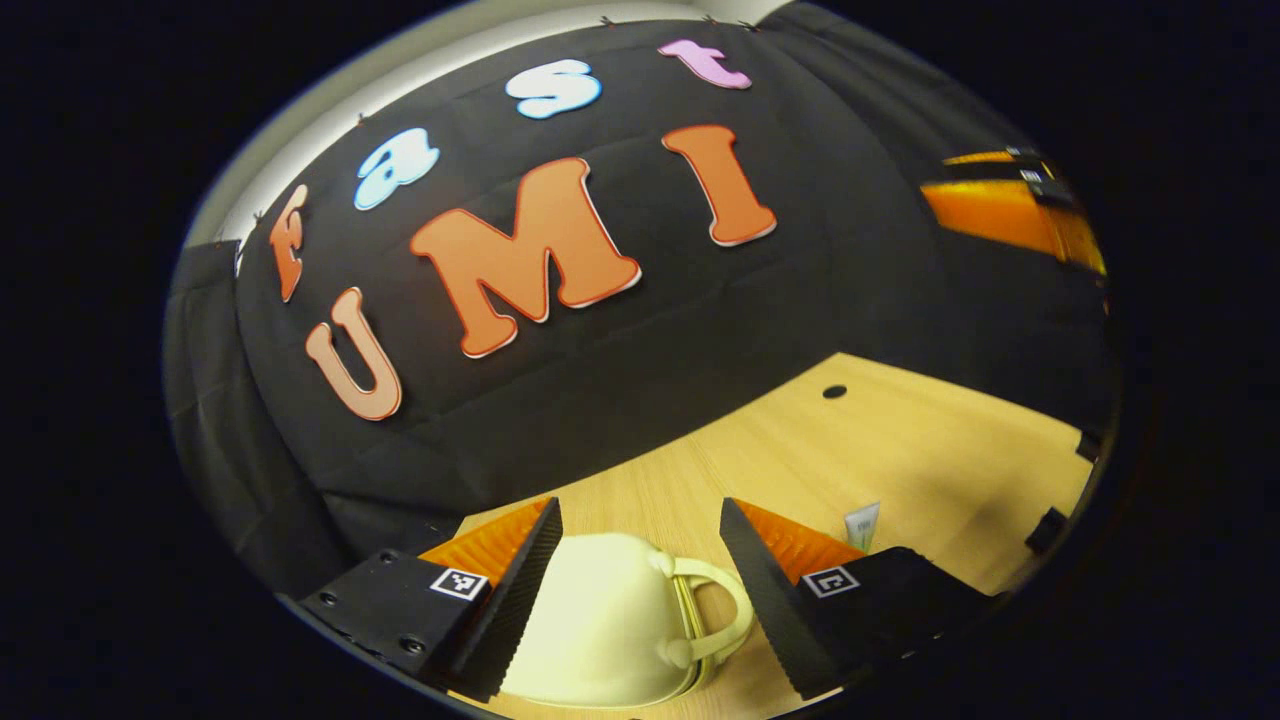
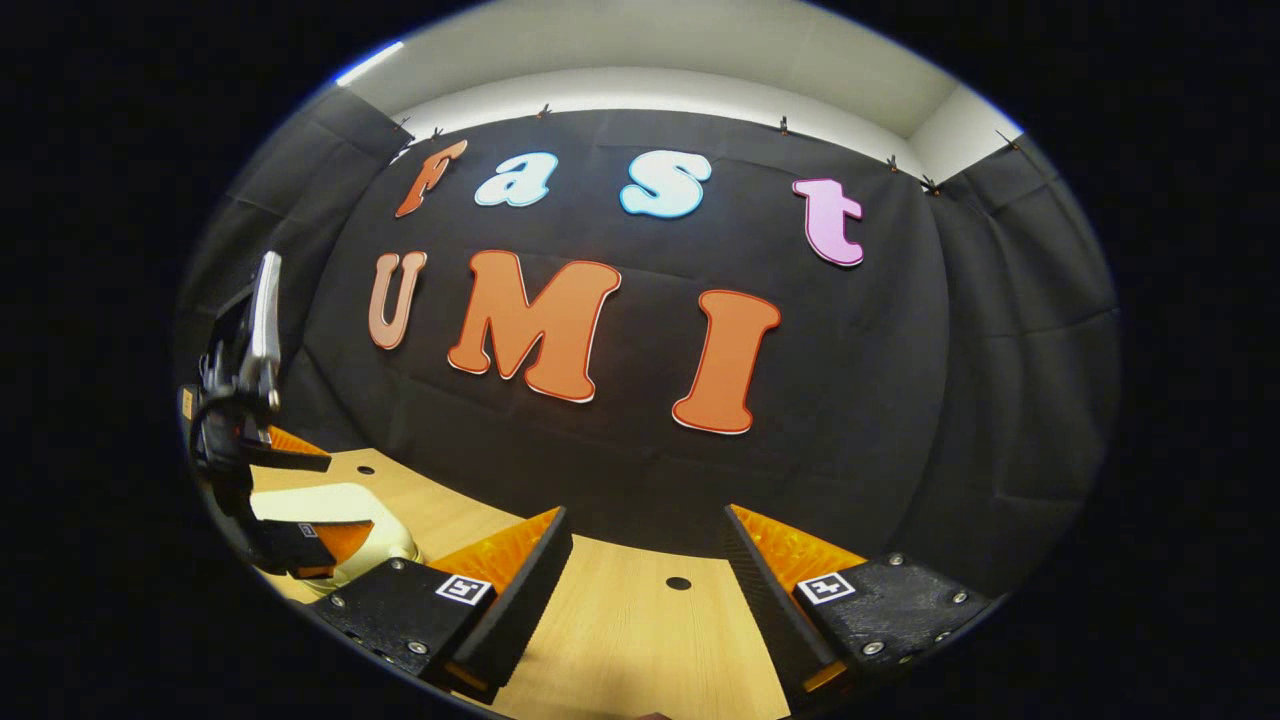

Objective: First open the suitcase, pack the skin care products into it, and then close the suitcase.

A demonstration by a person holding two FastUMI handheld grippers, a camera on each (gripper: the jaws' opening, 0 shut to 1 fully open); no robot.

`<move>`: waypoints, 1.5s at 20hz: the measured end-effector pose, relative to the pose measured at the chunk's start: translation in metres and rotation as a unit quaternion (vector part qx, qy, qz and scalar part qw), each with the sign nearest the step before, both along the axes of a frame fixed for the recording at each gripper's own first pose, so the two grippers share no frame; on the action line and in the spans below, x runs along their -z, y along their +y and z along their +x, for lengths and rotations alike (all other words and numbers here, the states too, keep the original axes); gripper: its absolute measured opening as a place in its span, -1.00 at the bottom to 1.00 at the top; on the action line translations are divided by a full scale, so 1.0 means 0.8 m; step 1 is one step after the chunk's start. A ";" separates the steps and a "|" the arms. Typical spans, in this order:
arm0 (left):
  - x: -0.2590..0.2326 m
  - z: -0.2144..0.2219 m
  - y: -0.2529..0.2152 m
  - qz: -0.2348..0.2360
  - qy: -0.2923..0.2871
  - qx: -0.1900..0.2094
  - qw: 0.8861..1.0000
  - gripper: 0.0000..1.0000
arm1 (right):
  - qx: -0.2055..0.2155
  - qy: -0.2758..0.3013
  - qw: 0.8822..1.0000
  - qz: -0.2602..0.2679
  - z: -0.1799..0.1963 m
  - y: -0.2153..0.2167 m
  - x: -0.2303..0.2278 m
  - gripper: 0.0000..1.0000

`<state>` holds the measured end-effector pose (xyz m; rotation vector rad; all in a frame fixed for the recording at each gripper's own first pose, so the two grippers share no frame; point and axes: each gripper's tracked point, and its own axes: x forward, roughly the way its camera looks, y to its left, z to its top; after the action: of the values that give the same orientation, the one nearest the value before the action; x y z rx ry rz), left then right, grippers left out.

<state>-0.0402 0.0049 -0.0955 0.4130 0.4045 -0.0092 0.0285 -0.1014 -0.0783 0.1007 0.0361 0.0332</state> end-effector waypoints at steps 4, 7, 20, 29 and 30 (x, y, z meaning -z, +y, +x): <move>0.015 -0.007 0.005 0.066 0.028 0.026 0.997 0.96 | -0.001 -0.005 1.000 0.004 0.000 -0.012 0.003 0.92; 0.043 -0.015 0.004 0.102 0.069 0.057 0.991 0.94 | -0.007 -0.008 1.000 0.003 -0.006 -0.018 0.011 0.91; 0.115 -0.046 0.048 0.326 0.174 0.137 0.919 0.54 | -0.021 0.029 0.999 0.015 -0.018 0.001 0.042 0.90; 0.116 -0.031 0.052 0.289 0.159 0.146 0.933 -0.90 | -0.041 0.045 0.998 -0.006 -0.016 0.043 0.045 0.92; 0.105 -0.028 0.054 0.269 0.149 0.141 0.941 -0.90 | -0.041 0.048 0.998 -0.004 -0.015 0.044 0.047 0.92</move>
<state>-0.0627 0.0477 -0.1798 1.0155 0.6469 -0.2469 0.0165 -0.0660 -0.1157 0.0927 0.1359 0.1094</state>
